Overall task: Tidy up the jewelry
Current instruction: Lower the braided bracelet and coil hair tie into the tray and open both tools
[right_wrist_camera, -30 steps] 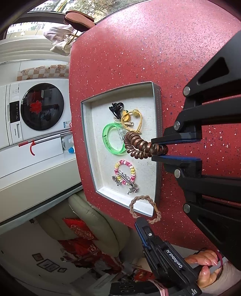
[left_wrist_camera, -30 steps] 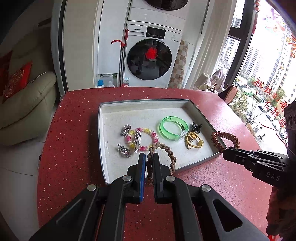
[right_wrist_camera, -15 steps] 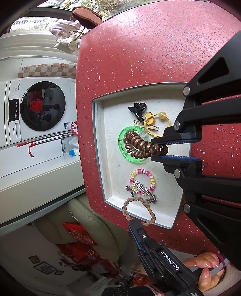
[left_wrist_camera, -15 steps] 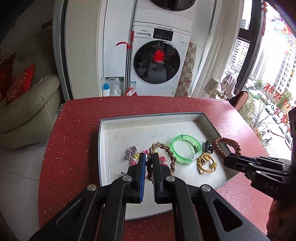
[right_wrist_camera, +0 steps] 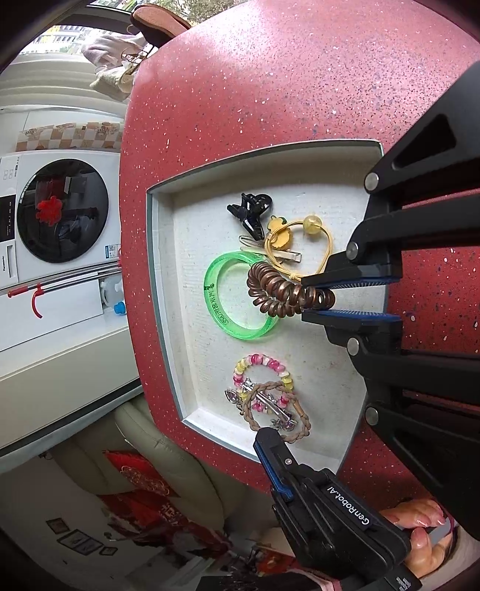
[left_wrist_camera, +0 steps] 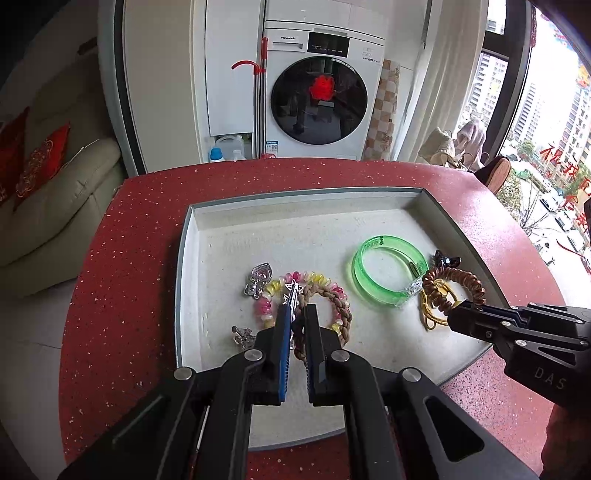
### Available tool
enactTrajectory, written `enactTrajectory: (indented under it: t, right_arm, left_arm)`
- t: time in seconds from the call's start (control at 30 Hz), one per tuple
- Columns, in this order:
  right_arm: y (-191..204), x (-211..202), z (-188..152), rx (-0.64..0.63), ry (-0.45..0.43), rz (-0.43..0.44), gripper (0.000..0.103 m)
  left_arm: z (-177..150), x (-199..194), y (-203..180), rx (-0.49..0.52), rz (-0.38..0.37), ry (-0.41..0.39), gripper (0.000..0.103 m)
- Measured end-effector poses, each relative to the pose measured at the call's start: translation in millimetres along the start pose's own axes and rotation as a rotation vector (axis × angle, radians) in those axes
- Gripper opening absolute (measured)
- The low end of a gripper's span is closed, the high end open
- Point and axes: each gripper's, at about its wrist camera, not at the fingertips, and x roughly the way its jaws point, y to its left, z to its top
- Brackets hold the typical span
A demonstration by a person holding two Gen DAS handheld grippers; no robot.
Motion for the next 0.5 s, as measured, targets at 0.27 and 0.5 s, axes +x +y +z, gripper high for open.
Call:
enactTrajectory:
  t: [0.27, 0.5]
  right_arm:
    - [-10, 21, 2, 0.028, 0.026, -0.021, 0.012]
    - [-12, 28, -5, 0.044, 0.037, -0.012, 0.012]
  left_arm:
    - [-6, 20, -6, 0.038, 0.068, 0.026, 0.026]
    - [-12, 27, -13, 0.079, 0.114, 0.021, 0.026]
